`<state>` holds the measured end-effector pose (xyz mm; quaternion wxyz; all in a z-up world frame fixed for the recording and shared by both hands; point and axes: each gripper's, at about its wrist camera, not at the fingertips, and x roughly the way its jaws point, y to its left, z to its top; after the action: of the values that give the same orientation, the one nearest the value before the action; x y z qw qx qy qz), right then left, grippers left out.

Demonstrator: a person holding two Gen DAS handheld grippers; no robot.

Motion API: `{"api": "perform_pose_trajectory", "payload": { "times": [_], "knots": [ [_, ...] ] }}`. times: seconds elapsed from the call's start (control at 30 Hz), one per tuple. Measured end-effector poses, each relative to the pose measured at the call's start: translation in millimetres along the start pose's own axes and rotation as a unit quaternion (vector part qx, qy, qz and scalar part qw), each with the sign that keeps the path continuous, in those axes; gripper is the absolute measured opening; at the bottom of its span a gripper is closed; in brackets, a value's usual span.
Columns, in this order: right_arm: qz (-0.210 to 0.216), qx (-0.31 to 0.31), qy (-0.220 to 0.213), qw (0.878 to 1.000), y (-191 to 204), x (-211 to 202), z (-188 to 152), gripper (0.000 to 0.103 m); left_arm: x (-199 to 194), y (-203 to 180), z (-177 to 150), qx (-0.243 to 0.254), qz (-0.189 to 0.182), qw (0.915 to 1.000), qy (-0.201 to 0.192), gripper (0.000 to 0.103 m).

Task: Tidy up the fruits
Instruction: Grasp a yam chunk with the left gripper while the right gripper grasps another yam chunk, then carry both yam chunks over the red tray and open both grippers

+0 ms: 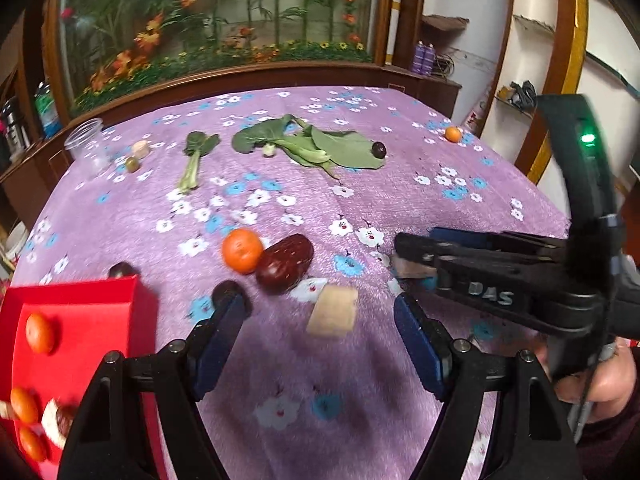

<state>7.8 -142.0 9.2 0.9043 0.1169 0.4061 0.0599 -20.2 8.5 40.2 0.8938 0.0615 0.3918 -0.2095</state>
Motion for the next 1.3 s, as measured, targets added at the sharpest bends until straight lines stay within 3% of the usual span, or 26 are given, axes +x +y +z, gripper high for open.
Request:
{"api": "perform_pose_trajectory", "payload": {
  "times": [0.1,0.17,0.33,0.53,0.63,0.83,1.07,1.3],
  "knots": [
    [0.020,0.014,0.003,1.000,-8,0,-1,0.045,19,-4,3,0.007,-0.009,0.9998,0.018,0.063],
    [0.035,0.018,0.011,0.999,-9,2,-1,0.046,28,-7,2,0.010,-0.014,0.9994,0.029,0.048],
    [0.050,0.002,0.019,0.999,-1,9,-2,0.048,43,-5,-1,-0.001,-0.021,0.9988,0.044,0.036],
    [0.034,-0.012,0.020,0.999,4,13,-3,0.047,46,2,3,-0.026,-0.026,0.9985,0.041,0.036],
    [0.028,-0.012,0.017,0.999,3,12,-4,0.041,44,-2,1,-0.016,-0.015,0.9987,0.045,0.025],
    [0.032,0.001,0.012,0.999,-1,11,-6,0.039,27,0,-6,-0.025,0.002,0.9987,0.044,0.025],
    [0.065,0.017,-0.014,0.998,-4,-1,-6,0.039,-26,25,-20,-0.085,-0.007,0.9963,0.008,0.025],
    [0.094,0.001,-0.030,0.995,24,-28,-11,0.039,-88,68,-47,-0.135,0.032,0.9898,-0.030,0.025]
  ]
}}
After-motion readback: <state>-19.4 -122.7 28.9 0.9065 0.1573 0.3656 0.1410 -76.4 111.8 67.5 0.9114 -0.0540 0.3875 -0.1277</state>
